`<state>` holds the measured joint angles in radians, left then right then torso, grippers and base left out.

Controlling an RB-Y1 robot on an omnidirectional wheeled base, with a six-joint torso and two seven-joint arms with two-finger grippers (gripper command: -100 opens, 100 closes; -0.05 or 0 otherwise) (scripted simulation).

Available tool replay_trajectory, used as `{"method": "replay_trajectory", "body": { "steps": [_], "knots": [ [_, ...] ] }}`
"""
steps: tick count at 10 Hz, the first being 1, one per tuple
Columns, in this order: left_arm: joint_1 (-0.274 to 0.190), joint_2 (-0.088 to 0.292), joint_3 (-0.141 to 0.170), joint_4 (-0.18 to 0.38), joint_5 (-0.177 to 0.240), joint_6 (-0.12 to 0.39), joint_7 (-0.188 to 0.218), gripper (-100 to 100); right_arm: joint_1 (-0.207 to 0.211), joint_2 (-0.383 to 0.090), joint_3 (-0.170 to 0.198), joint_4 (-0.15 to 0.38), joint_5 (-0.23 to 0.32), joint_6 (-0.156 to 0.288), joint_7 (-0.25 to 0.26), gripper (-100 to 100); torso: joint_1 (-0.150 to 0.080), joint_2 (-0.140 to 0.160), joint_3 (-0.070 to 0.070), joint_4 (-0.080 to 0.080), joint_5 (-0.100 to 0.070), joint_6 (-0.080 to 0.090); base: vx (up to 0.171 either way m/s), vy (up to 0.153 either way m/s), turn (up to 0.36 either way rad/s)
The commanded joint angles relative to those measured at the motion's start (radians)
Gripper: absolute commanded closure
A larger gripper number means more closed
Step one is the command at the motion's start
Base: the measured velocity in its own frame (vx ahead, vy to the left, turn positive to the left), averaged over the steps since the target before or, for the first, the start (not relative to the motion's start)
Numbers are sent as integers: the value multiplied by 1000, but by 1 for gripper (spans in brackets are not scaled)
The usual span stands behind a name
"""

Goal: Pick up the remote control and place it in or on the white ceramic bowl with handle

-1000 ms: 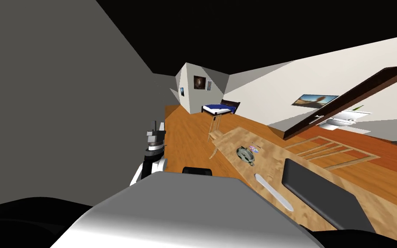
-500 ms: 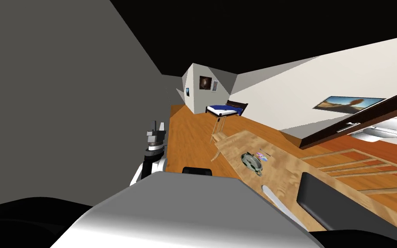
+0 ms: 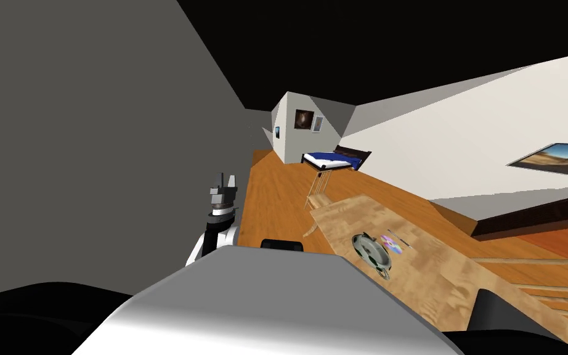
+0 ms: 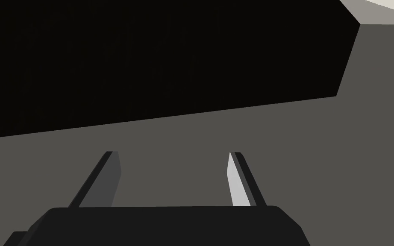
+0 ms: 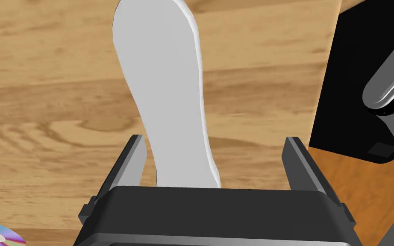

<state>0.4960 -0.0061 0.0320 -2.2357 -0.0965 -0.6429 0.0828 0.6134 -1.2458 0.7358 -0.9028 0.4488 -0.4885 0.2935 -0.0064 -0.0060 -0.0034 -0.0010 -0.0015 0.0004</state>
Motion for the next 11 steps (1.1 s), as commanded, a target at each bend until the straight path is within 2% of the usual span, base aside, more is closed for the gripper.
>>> {"method": "replay_trajectory", "body": {
  "steps": [1, 2, 3, 4, 5, 6, 7, 8, 9, 10, 11],
  "knots": [
    [0, 0, 0, 0, 0, 0, 0, 0, -14, 12, 33, 17, 17, -1, -3, -100, 0, 0, 0, 0, 0, 0, 78, -132, 276],
    [0, 0, 0, 0, 0, 0, 0, 0, -15, 14, 21, 23, 12, -5, 0, -100, -1, 0, 0, 0, -1, 0, 37, -66, 62],
    [0, 0, 0, 0, 0, 0, 0, 0, -17, 16, 23, 26, 14, -6, 1, 0, 2, 2, 1, 0, 0, 1, 7, -13, -5],
    [0, 0, 0, 0, 0, 0, 0, 0, 1, 65, -27, 76, 25, -34, -2, -100, 6, 4, 2, 1, 1, 1, -74, -21, 372],
    [0, 0, 0, 0, 0, 0, 0, 0, 1, 70, -33, 85, 25, -34, -2, -100, 6, 8, 4, 2, 1, 0, -95, -25, 337],
    [0, 0, 0, 0, 0, 0, 0, 0, 19, 107, -76, 113, 36, -62, -4, -100, 6, 10, 6, 2, 1, 1, -134, -16, 431],
    [0, 0, 0, 0, 0, 0, 0, 0, 19, 124, -88, 145, 36, -62, -4, -100, 7, 13, 7, 3, 1, 1, -103, 7, 320],
    [0, 0, 0, 0, 0, 0, 0, 0, 38, 159, -128, 174, 47, -90, -6, -100, 8, 12, 7, 3, 1, 1, -105, 28, 451],
    [0, 0, 0, 0, 0, 0, 0, 0, 38, 178, -144, 193, 47, -90, -6, -100, 9, 12, 7, 3, 2, 0, -106, 11, 308],
    [0, 0, 0, 0, 0, 0, 0, 0, 56, 213, -179, 237, 59, -118, -8, -100, 7, 12, 7, 3, 1, 2, -87, 47, 333],
    [0, 0, 0, 0, 0, 0, 0, 0, 56, 232, -199, 264, 59, -118, -8, -100, 8, 11, 7, 3, -1, 2, -36, 56, 289]
  ]
}}
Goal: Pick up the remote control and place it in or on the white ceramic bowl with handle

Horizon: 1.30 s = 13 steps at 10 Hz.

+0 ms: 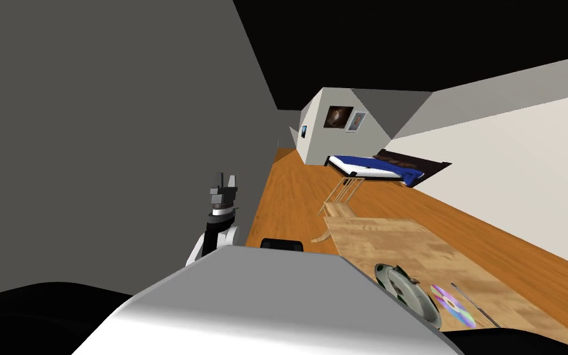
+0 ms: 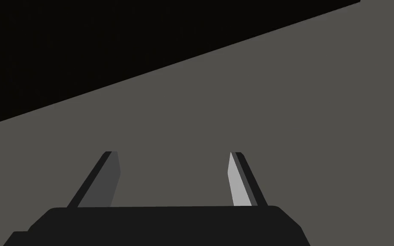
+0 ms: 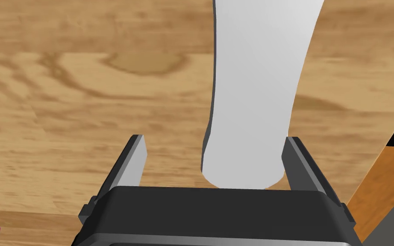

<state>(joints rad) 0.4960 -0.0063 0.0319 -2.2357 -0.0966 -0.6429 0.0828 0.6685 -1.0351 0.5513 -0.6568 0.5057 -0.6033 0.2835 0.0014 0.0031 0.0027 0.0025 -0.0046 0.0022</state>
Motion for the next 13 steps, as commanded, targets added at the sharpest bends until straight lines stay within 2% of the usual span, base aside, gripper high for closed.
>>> {"method": "replay_trajectory", "body": {
  "steps": [1, 2, 3, 4, 12, 13],
  "knots": [
    [0, 0, 0, 0, 0, 0, 0, 0, 19, 50, -50, 50, 13, -31, 0, -100, 0, 0, 0, 0, 0, 0, -80, 29, 541],
    [0, 0, 0, 0, 0, 0, 0, 0, 19, 75, -71, 78, 13, -31, 0, -100, -1, 2, 1, 0, -1, 1, -6, 45, 128],
    [0, 0, 0, 0, 0, 0, 0, 0, 38, 103, -106, 107, 24, -59, -2, -100, -1, -1, 0, 0, -5, 2, -34, 98, 278],
    [0, 0, 0, 0, 0, 0, 0, 0, 38, 127, -126, 131, 24, -59, -2, -100, 1, 0, 1, 1, -7, 1, -36, 103, 292],
    [0, 0, 0, 0, 0, 0, 0, 0, 38, 129, -126, 137, 24, -59, -2, -100, -6, -1, 0, 1, -9, 2, -2, 5, 15],
    [0, 0, 0, 0, 0, 0, 0, 0, 22, 153, -121, 151, 28, -31, 2, -100, -6, -1, 0, 1, -9, 2, 1, -15, 59]
  ]
}}
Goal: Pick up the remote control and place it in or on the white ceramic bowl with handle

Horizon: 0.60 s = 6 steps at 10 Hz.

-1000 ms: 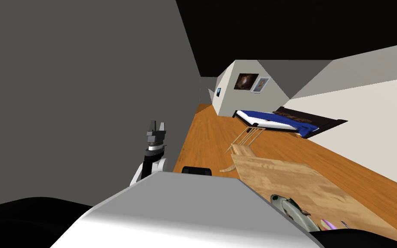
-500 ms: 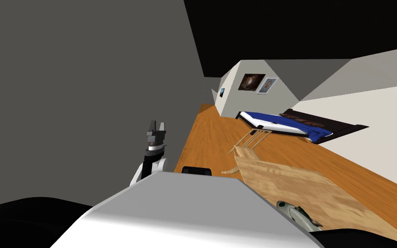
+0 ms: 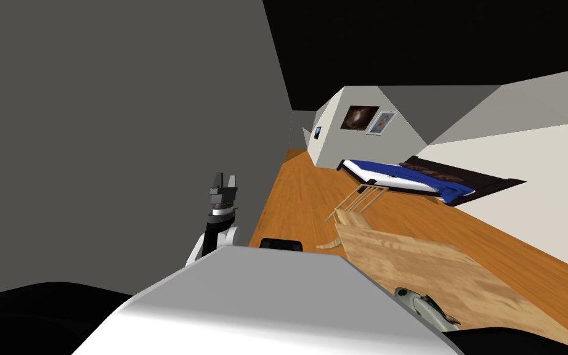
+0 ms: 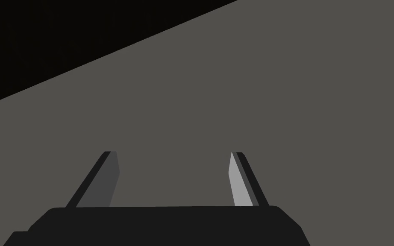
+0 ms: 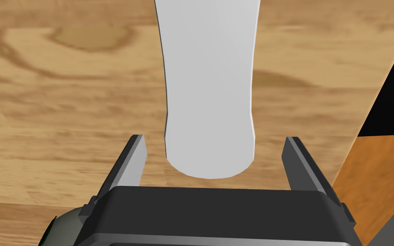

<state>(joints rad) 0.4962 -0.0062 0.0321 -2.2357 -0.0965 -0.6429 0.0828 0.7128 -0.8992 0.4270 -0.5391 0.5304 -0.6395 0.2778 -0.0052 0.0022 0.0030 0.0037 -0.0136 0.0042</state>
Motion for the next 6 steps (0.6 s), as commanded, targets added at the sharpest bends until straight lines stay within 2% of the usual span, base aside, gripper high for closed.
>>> {"method": "replay_trajectory", "body": {
  "steps": [1, 2, 3, 4, 6],
  "knots": [
    [0, 0, 0, 0, 0, 0, 0, 0, -23, 18, 3, 34, 3, 5, 8, -100, 0, 0, 0, 0, 0, 0, -5, -18, 47],
    [0, 0, 0, 0, 0, 0, 0, 0, -30, 28, 5, 40, 5, 17, 10, -100, 0, 0, 0, 0, 0, 0, -7, -15, 24],
    [0, 0, 0, 0, 0, 0, 0, 0, -25, 23, 2, 38, 3, 10, 10, -100, 0, 0, 0, 0, 0, 0, -3, -6, 6],
    [0, 0, 0, 0, 0, 0, 0, 0, -27, 24, 3, 41, 3, 10, 12, 100, 0, 0, 0, 0, 0, 0, 0, 0, 0],
    [0, 0, 0, 0, 0, 0, 0, 0, -27, 25, 3, 40, 4, 8, 12, 100, 0, 0, 0, 0, 0, 0, 0, 0, 0]
  ]
}}
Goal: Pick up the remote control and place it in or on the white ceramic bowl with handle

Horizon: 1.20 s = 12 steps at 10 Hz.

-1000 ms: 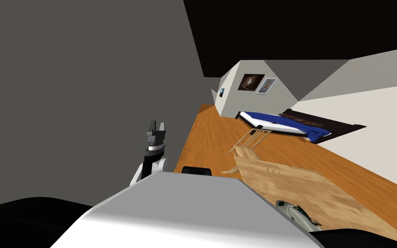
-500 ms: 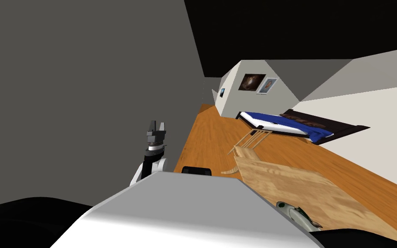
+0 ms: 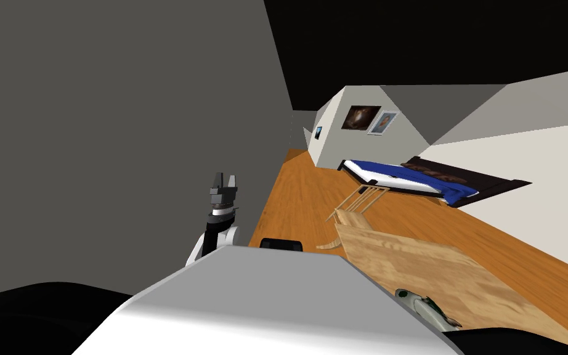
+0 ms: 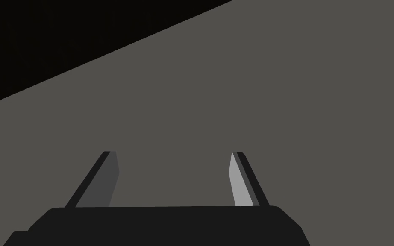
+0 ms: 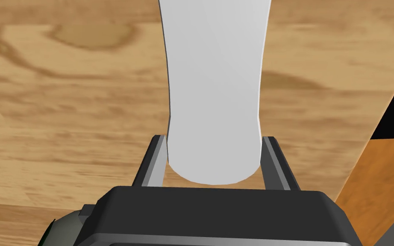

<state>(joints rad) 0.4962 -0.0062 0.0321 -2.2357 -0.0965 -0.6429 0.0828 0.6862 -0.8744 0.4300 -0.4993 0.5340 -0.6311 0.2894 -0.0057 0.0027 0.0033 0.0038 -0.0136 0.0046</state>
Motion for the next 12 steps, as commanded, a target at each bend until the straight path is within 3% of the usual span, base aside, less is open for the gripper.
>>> {"method": "replay_trajectory", "body": {
  "steps": [1, 2, 3, 4, 7, 8, 9, 12],
  "knots": [
    [0, 0, 0, 0, 0, 0, 0, 0, 0, 0, 0, 0, 0, 0, 0, 100, 0, 0, 0, 0, 0, 0, 0, 0, 0],
    [0, 0, 0, 0, 0, 0, 0, 0, 0, 0, 0, 0, 0, 0, 0, 100, 0, 0, 0, 0, 0, 0, 0, 0, 0],
    [0, 0, 0, 0, 0, 0, 0, 0, 0, 0, 0, 0, 0, 0, 0, 0, 0, 0, 0, 0, 0, 0, 0, 0, 0],
    [0, 0, 0, 0, 0, 0, 0, 0, 18, -28, -4, -18, -4, -27, -8, 100, 0, 0, 0, 0, 0, 0, 7, 14, -63],
    [0, 0, 0, 0, 0, 0, 0, 0, 13, -27, -6, -5, -4, -38, -1, 100, 1, 0, 0, 0, 0, 0, 3, 15, -28],
    [0, 0, 0, 0, 0, 0, 0, 0, 15, -28, -5, -9, -4, -38, -4, 0, 1, 0, 0, 0, 0, 0, 0, 0, 0],
    [0, 0, 0, 0, 0, 0, 0, 0, 39, -59, -9, 7, -4, -42, -4, 100, 1, 0, 0, 0, 0, 0, 15, 76, -14],
    [0, 0, 0, 0, 0, 0, 0, 0, 93, -130, -20, 41, -6, -54, -9, 100, 14, -1, -1, -1, 5, 2, 17, 164, -36]
  ]
}}
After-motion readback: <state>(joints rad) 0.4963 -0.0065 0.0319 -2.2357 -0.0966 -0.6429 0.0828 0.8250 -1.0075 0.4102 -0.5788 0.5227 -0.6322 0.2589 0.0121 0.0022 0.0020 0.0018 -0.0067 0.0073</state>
